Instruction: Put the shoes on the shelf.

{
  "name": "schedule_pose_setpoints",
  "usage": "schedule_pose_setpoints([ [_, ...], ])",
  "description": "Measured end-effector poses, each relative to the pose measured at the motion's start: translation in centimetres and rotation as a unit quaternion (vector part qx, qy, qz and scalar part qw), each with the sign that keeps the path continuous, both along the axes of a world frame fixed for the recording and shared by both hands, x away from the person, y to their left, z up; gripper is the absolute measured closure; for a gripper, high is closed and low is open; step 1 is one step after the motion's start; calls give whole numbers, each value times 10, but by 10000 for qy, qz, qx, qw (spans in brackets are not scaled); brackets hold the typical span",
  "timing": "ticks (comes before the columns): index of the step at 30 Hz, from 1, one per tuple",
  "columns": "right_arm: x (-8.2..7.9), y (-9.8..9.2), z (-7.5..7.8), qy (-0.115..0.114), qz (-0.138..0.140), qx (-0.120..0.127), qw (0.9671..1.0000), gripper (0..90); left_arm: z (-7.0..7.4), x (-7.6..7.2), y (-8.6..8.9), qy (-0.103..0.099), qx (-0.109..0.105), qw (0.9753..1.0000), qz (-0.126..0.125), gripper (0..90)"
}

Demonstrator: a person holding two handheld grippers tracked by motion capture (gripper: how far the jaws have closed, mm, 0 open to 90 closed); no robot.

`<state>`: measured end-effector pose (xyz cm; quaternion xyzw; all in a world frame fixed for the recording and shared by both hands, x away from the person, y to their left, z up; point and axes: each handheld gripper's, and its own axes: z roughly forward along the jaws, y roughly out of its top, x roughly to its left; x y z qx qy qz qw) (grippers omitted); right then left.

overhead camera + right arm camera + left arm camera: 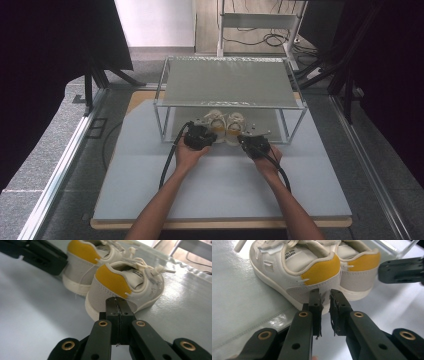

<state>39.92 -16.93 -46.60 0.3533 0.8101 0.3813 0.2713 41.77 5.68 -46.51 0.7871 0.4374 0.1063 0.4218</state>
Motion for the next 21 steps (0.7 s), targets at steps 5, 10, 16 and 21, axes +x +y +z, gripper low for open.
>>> schedule_pose_setpoints([
  [5, 2, 0, -4, -113, -81, 72, 9999, 886, -1, -2, 4, -40, 137, 9999, -53, 712],
  [10, 1, -7, -7, -305, -278, 43, 9991, 865, -3, -3, 24, -11, 1, 9998, 191, 719],
  [16, 19, -11, -15, -252, -590, 62, 9979, 872, -11, 20, 20, 38, 316, 9971, 691, 733],
  [21, 37, -7, -21, -232, -816, -278, 9960, 884, -12, 45, 14, -197, 894, 9937, 649, 757],
])
